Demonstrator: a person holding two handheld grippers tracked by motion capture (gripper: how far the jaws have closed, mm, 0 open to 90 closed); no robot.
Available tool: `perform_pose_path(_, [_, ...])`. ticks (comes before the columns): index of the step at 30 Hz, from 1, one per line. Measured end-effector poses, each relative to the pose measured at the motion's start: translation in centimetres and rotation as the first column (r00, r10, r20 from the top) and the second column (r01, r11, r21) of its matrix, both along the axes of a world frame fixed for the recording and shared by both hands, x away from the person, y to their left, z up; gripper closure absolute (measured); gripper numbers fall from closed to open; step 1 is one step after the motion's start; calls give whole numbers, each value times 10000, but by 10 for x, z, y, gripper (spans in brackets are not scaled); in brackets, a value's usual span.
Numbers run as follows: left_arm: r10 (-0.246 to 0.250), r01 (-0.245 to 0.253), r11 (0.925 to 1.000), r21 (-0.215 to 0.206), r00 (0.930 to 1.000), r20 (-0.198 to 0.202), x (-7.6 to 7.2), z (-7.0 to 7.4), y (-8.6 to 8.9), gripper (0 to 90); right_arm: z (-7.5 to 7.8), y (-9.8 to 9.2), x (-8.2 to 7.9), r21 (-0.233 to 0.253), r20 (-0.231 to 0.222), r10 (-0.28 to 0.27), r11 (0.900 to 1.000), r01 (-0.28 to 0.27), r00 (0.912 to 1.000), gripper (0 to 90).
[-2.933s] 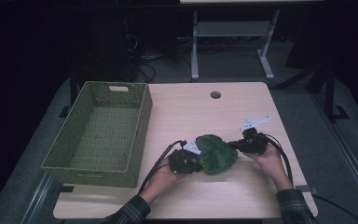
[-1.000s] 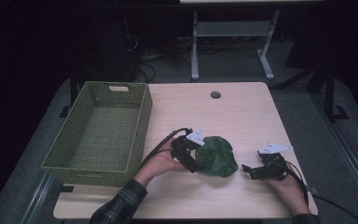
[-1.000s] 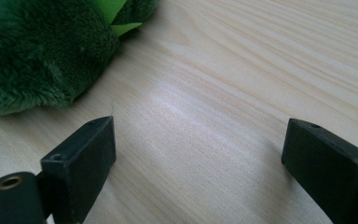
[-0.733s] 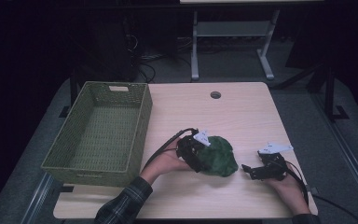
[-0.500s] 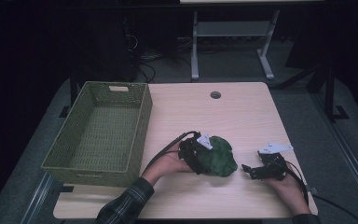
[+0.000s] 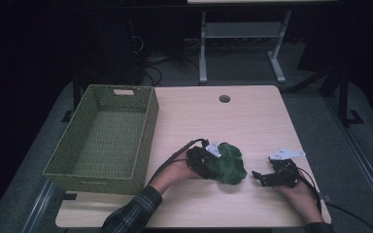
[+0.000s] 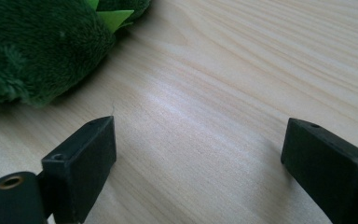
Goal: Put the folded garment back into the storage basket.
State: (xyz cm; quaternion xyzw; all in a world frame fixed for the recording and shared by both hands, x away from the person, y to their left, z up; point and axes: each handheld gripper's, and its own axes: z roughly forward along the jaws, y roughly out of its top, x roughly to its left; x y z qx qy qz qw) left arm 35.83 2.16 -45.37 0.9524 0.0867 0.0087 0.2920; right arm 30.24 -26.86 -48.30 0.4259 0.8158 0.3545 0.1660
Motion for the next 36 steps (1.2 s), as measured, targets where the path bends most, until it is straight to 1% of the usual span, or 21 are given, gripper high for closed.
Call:
perform_pose_path(2, [-67, 67, 10000, -25, 10000, -9, -1, 0, 1, 591, 0, 0, 0, 3, -2, -3, 10000, 3, 10000, 98])
perform_pose_path(3, [-52, 52, 10000, -71, 10000, -34, -1, 0, 2, 591, 0, 0, 0, 3, -3, -2, 10000, 2, 10000, 98])
perform_pose_path(5, [25, -26, 9999, -106, 9999, -136, 0, 1, 3, 668, 0, 0, 0, 1, -2, -2, 10000, 2, 10000, 98])
perform_pose_path(6, [25, -26, 9999, -106, 9999, -136, 0, 1, 3, 678, 0, 0, 0, 0, -3, -1, 10000, 1, 10000, 98])
perform_pose_path(10, [228, -239, 9993, -300, 9991, -357, 2, 3, 6, 712, 0, 0, 0, 1, -4, -1, 10000, 1, 10000, 98])
perform_pose_path(11, [349, -364, 9986, -393, 9987, -381, 3, 4, 8, 731, 0, 0, 0, 4, -6, -3, 10000, 3, 10000, 98])
perform_pose_path(12, [349, -364, 9986, -393, 9987, -381, 3, 4, 8, 740, 0, 0, 0, 4, -6, -3, 10000, 3, 10000, 98])
perform_pose_path(19, [455, -472, 9980, -419, 9981, -415, 2, 13, 10, 772, 0, 0, 0, -1, 7, 8, 10000, -8, 10000, 98])
perform_pose_path(21, [459, -479, 9976, -503, 9981, -414, 0, 17, 10, 778, 0, 0, 0, 0, 3, -10, 10000, 10, 10000, 98])
perform_pose_path(25, [582, -603, 9972, -450, 9972, -467, -1, 25, 13, 780, 0, 0, 0, 17, -36, -45, 10000, 45, 10000, 98])
perform_pose_path(26, [580, -597, 9974, -401, 9974, -417, -2, 28, 15, 780, 0, 0, 0, 20, -40, -47, 10000, 47, 10000, 98])
perform_pose_path(29, [777, -799, 9953, -542, 9961, -410, -4, 36, 20, 780, 0, 0, 0, 23, -44, -51, 10000, 51, 10000, 98])
perform_pose_path(30, [899, -928, 9937, -637, 9948, -469, -4, 41, 24, 780, 0, 0, 0, 26, -49, -53, 10000, 53, 10000, 98])
perform_pose_path(31, [935, -965, 9932, -656, 9945, -479, -3, 45, 26, 780, 0, 0, 0, 25, -44, -49, 10000, 49, 10000, 98])
perform_pose_path(32, [935, -965, 9932, -656, 9945, -479, -3, 45, 26, 780, 0, 0, 0, 25, -44, -49, 10000, 49, 10000, 98])
perform_pose_path(36, [1127, -1162, 9903, -755, 9924, -500, -2, 58, 35, 780, 0, 0, 0, 27, -45, -40, 10000, 40, 10000, 98])
